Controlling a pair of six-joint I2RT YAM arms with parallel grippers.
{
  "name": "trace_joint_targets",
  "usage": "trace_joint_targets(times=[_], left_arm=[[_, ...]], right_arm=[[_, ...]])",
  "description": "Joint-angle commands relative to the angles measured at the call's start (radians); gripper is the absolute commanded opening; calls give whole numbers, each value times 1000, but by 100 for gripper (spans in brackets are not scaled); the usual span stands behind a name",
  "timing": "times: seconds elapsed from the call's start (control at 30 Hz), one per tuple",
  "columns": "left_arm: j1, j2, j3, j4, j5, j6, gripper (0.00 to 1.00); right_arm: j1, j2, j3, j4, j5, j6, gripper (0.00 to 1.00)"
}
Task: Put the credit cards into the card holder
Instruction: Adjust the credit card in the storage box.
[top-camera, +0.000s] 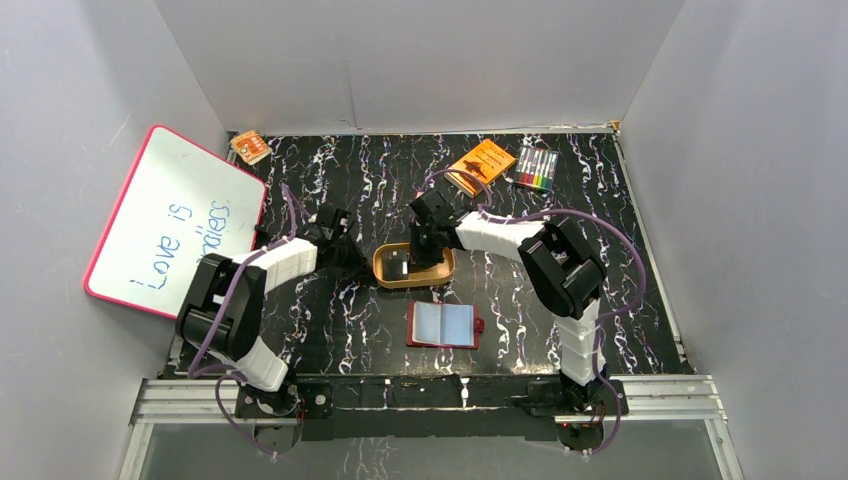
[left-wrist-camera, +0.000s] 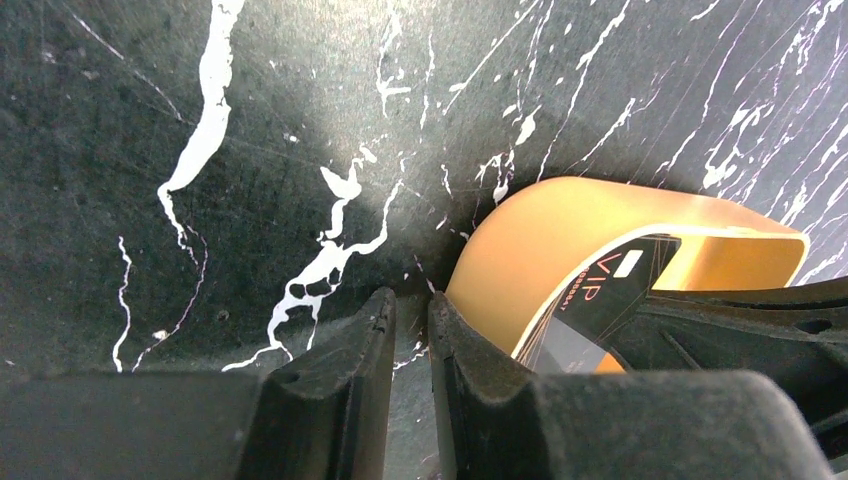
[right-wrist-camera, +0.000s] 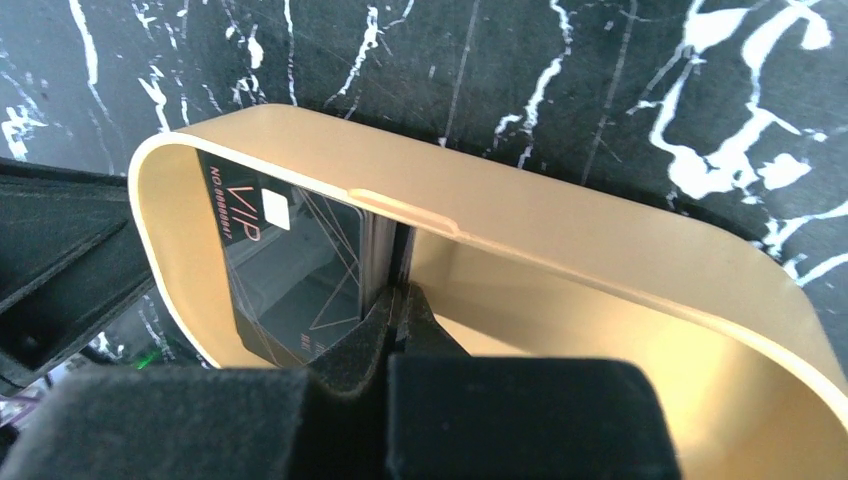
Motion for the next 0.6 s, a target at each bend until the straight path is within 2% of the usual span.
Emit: trace_joint_targets(times=[0.0,0.17,0.3,0.5,0.57], left_arm=[[-13,-54,7,-89,-37,17,18],[-7,-90,28,-117,-56,25,18],[-6,-128,43,-134,-74,25,19],[-6,-213,41,-134,-132,24,26],[-6,-234,35,-114,-132,32,29]], right_arm=[[-4,-68,4,-92,83,-27,0],[-19,-138,9,-108,95,-65,1],[-21,-165,-7,-49,34,-66,9],[-20,-166,-99,169,-100,10,47],[-20,-157,-116,215,-124,32,55]])
